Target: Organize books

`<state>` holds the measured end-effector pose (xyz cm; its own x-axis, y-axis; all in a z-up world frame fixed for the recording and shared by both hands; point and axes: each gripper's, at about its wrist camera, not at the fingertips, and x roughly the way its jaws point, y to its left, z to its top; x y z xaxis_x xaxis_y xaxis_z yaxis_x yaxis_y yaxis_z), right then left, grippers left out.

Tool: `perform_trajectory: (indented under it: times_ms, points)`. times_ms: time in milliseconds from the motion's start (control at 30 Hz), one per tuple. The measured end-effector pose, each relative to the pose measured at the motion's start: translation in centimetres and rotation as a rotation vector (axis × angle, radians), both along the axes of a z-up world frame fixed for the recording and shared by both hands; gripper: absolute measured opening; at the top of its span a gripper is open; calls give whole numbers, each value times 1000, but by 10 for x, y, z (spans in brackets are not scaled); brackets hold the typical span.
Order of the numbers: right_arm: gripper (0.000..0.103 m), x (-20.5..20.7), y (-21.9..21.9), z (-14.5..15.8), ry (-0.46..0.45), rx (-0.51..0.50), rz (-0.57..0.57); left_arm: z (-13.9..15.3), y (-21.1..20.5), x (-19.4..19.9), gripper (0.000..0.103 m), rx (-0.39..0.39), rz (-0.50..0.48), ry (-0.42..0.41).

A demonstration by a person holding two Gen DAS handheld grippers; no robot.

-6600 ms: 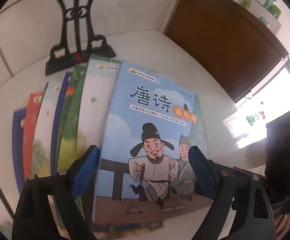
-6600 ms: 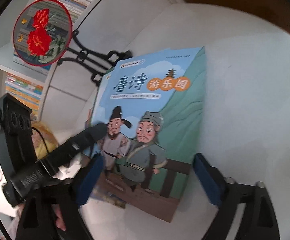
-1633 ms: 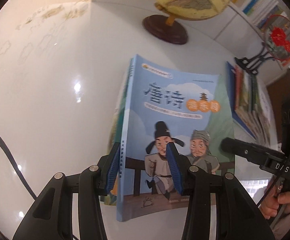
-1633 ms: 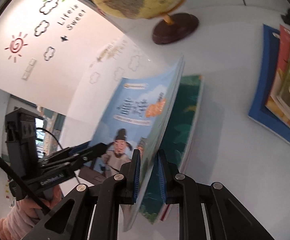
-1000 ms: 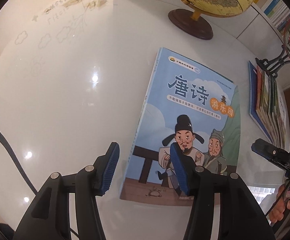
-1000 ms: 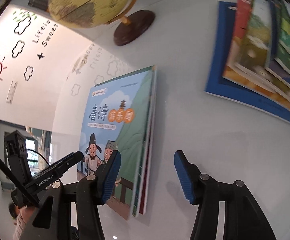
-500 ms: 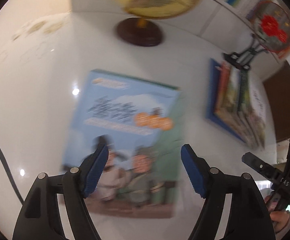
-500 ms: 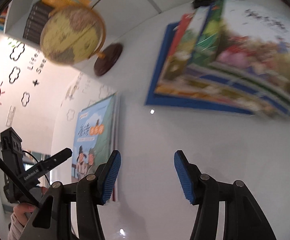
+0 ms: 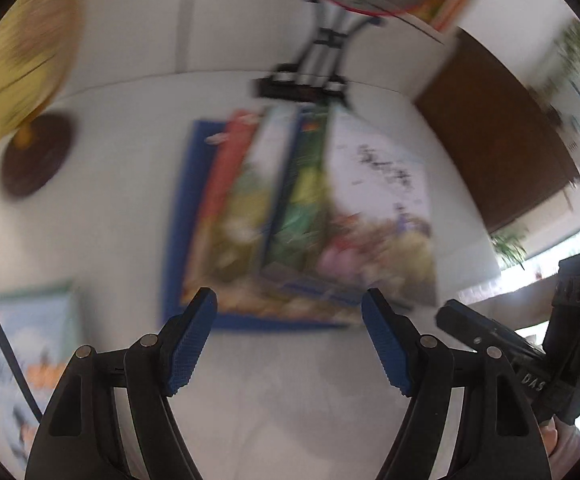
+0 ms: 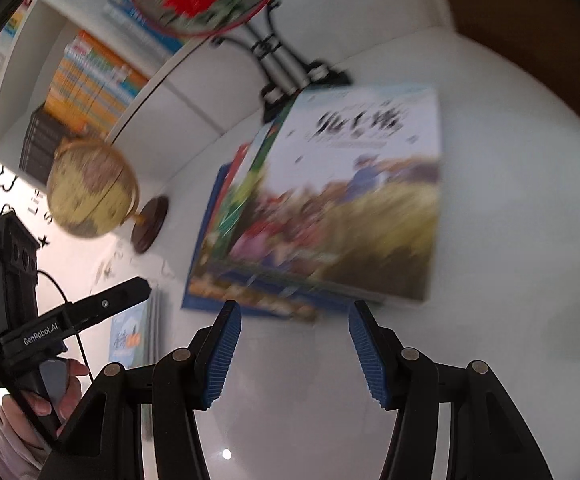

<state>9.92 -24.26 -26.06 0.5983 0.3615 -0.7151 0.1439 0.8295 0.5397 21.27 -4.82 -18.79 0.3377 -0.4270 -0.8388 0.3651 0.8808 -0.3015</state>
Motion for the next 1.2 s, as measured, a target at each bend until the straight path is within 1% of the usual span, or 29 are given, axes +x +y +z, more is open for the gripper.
perform_trajectory:
  times_ms: [100, 200, 233, 300, 367, 467, 567, 667, 700, 733, 800, 867, 933, 1000, 1067, 1200]
  points:
    - [55, 5, -15, 1, -35, -33, -24, 0, -29, 15, 73, -13, -53, -19]
    - [55, 15, -29, -4, -72, -65, -41, -9, -50, 30, 73, -45, -83, -6]
    - [55, 18, -35, -8, -77, -57, -59, -14, -56, 36, 73, -52, -86, 5]
    - [55, 26, -50, -19, -87, 0, -98, -22, -64, 45, 73, -61, -89, 16]
    - [55, 33, -60, -28, -85, 20, -128, -27, -70, 51, 73, -72, -88, 20]
    - [55, 41, -68, -37, -84, 37, -133, -29, -75, 59, 73, -93, -83, 14]
    - [55, 48, -70, -40, -90, 31, -117, -28, -81, 66, 73, -85, -94, 7]
    - [55, 54, -70, -40, -90, -4, -114, -28, -87, 70, 73, -66, -100, -1]
    - [55, 55, -71, -41, -85, -12, -117, -28, -88, 71, 74, -59, -103, -6]
    - [55, 55, -73, -43, -75, -14, -129, -28, -90, 71, 77, -54, -107, -9]
    - [55, 55, -77, -47, -63, 7, -146, -29, -93, 71, 82, -52, -112, -11]
    - [55, 56, -79, -53, -55, 65, -138, -29, -99, 68, 82, -10, -123, -25]
    - [62, 58, -77, -54, -57, 123, -114, -30, -103, 65, 82, 18, -143, -28]
    - [75, 59, -74, -51, -53, 127, -111, -30, -103, 59, 82, 28, -153, -25]
    - [81, 59, -70, -49, -42, 123, -105, -31, -100, 55, 82, 27, -152, -16]
    - [84, 56, -69, -48, -13, 158, -87, -31, -88, 42, 82, 12, -128, 18]
